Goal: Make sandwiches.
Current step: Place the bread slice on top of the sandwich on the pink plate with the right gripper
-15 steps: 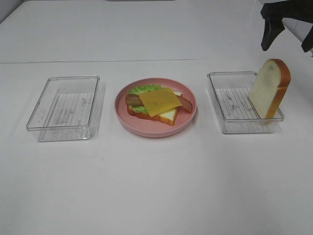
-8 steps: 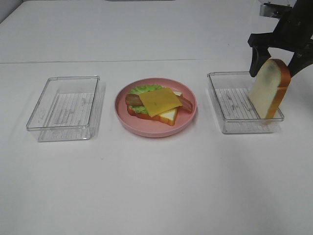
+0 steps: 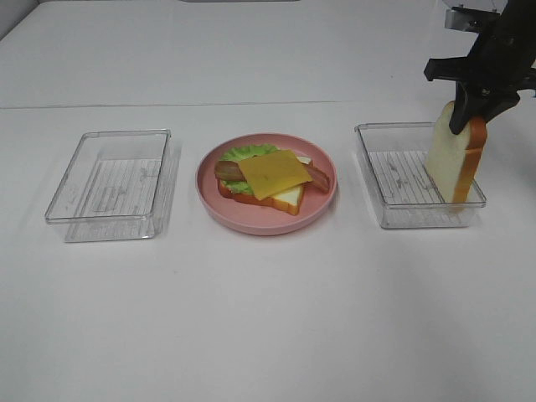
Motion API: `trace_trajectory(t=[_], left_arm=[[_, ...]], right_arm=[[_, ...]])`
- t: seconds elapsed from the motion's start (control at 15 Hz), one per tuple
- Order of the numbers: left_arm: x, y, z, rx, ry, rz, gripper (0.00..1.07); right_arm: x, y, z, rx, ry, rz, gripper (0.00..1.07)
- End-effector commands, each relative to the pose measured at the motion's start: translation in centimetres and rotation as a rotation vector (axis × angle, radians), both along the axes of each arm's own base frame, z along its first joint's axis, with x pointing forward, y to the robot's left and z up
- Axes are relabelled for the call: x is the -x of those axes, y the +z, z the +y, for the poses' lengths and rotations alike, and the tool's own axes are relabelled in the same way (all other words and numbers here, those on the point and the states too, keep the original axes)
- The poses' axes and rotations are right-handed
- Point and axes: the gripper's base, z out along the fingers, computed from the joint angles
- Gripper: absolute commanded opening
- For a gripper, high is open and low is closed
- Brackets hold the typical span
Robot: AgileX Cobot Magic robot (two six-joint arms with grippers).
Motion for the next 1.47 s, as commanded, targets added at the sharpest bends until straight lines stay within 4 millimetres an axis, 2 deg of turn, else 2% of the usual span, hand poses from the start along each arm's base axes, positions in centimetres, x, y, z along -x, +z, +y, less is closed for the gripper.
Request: trace_trajectory(t=[0.07,0.27,0.33,0.53,0.6,0.67,0.73,0.87,1.13,1.2,1.27,1.47], left_arm=[[0.1,0.0,0.0,0.013,-0.003,-0.008,0.72],[0.1,0.0,0.0,0.013,-0.003,-0.008,0.72],[0.1,0.0,0.0,0.013,-0.003,-0.008,0.72],[0.1,0.0,0.0,0.013,-0.003,-0.008,0.72],[0.1,0.0,0.0,0.013,-0.003,-0.008,0.72],[0.1,0.0,0.0,0.013,-0.003,-0.008,0.72],[0.1,0.0,0.0,0.013,-0.003,-0.008,0.72],[0.1,0.0,0.0,0.013,-0.003,-0.008,0.72],[0.1,0.0,0.0,0.013,-0.003,-0.008,0.72],[0.1,0.0,0.0,0.013,-0.003,-0.008,0.72],[0.1,0.0,0.0,0.013,-0.003,-0.008,0.72],[0.1,0.0,0.0,0.013,-0.003,-0.008,0.72]], right_arm=[[0.2,1.8,0.6,-0.091,-0.011,-0.047,0.00],[0.8,5.8,3.2,-0.393,0.070,-0.165,0.00],[0.8,6.5,4.0,-0.476,0.081,-0.186,0.00],[0.6,6.4,5.5,-0.603,0.108,-0.194,0.00],[0.6,5.7,6.7,-0.634,0.122,-0.176,0.00],[0.5,5.4,6.9,-0.654,0.122,-0.176,0.00],[0.3,3.0,9.3,-0.751,0.115,-0.153,0.00],[0.1,0.3,10.8,-0.837,0.059,-0.115,0.00],[-0.3,-3.1,11.4,-0.972,-0.038,-0.065,0.00],[-0.2,-3.9,11.9,-0.999,-0.036,-0.030,0.00],[0.1,-5.4,13.3,-1.020,-0.028,0.024,0.00],[0.3,-7.5,14.7,-1.012,-0.048,0.062,0.00]])
